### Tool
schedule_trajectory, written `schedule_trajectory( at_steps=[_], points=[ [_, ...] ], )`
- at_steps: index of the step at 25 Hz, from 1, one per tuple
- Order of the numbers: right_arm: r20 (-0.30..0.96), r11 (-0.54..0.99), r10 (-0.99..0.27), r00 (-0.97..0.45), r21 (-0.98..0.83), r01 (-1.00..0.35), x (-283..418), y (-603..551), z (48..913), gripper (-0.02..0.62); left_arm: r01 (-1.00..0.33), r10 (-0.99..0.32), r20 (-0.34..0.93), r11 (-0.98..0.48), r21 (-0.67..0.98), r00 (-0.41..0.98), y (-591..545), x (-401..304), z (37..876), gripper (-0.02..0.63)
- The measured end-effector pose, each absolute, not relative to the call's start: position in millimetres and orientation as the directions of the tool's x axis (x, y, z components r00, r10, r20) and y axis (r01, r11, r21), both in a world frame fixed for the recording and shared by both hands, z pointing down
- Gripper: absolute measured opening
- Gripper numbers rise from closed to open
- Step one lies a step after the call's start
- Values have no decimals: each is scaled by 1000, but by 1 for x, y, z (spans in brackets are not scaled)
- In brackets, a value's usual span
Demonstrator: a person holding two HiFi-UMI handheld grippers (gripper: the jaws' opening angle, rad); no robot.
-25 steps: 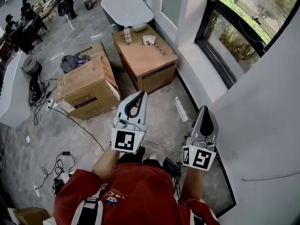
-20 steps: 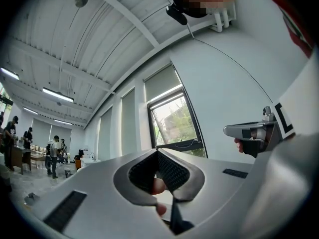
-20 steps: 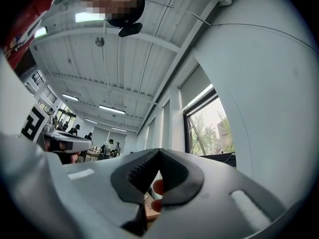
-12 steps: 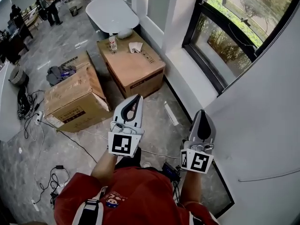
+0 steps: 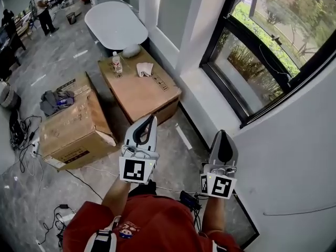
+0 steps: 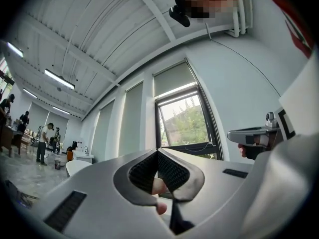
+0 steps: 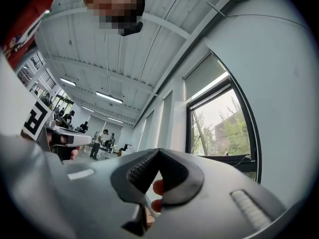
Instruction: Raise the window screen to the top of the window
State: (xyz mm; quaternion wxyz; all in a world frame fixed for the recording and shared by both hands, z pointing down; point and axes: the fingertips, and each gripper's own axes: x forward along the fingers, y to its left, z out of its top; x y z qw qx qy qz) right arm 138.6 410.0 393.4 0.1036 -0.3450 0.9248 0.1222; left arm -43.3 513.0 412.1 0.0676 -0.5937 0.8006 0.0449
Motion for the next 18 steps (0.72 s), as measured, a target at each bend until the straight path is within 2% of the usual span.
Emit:
schedule_trajectory(
  at_steps=[11, 18],
  points=[
    [-238, 724, -634, -736, 154, -673, 36, 349, 398, 9, -963, -950, -173, 267, -23, -259, 464, -143, 410, 6],
    [-254, 687, -677, -691, 118, -717, 28, 324, 396, 9, -975, -958, -186, 223, -14, -216, 437, -157, 407, 6]
  ],
)
